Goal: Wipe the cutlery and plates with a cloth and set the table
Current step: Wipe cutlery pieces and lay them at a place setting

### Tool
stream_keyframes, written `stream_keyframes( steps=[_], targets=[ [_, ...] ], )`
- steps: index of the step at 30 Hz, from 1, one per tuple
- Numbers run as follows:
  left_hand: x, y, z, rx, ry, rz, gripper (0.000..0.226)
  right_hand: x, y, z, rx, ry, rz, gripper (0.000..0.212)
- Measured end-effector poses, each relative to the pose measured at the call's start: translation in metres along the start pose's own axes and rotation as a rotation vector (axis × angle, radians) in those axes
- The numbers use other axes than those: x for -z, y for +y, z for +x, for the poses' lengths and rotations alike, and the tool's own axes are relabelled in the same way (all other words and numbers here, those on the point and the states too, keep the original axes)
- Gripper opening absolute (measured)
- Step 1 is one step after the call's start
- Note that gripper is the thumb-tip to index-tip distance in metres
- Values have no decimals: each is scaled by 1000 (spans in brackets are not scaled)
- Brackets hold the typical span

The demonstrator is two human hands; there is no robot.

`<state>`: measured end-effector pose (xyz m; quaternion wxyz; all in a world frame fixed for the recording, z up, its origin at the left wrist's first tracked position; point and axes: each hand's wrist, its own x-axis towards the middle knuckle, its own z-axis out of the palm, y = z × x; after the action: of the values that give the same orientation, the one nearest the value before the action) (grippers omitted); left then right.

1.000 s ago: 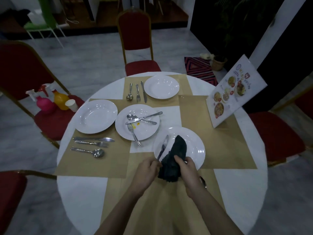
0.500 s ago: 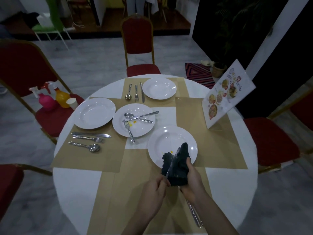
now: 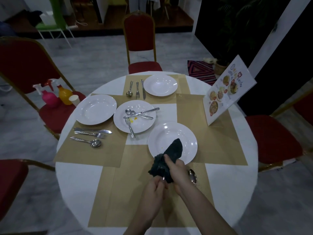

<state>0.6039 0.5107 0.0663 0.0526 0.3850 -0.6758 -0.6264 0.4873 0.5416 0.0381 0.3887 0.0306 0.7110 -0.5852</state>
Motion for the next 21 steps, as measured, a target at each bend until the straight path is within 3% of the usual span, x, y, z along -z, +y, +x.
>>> stream_keyframes(
  steps=[13,21],
  targets=[
    [11,17,-11,42,-41,-69,27,21,-15,18,-35,-35,64,40],
    [39,16,-20,55,-163,-46,28,45,-21,23,-67,34,146,39]
  ],
)
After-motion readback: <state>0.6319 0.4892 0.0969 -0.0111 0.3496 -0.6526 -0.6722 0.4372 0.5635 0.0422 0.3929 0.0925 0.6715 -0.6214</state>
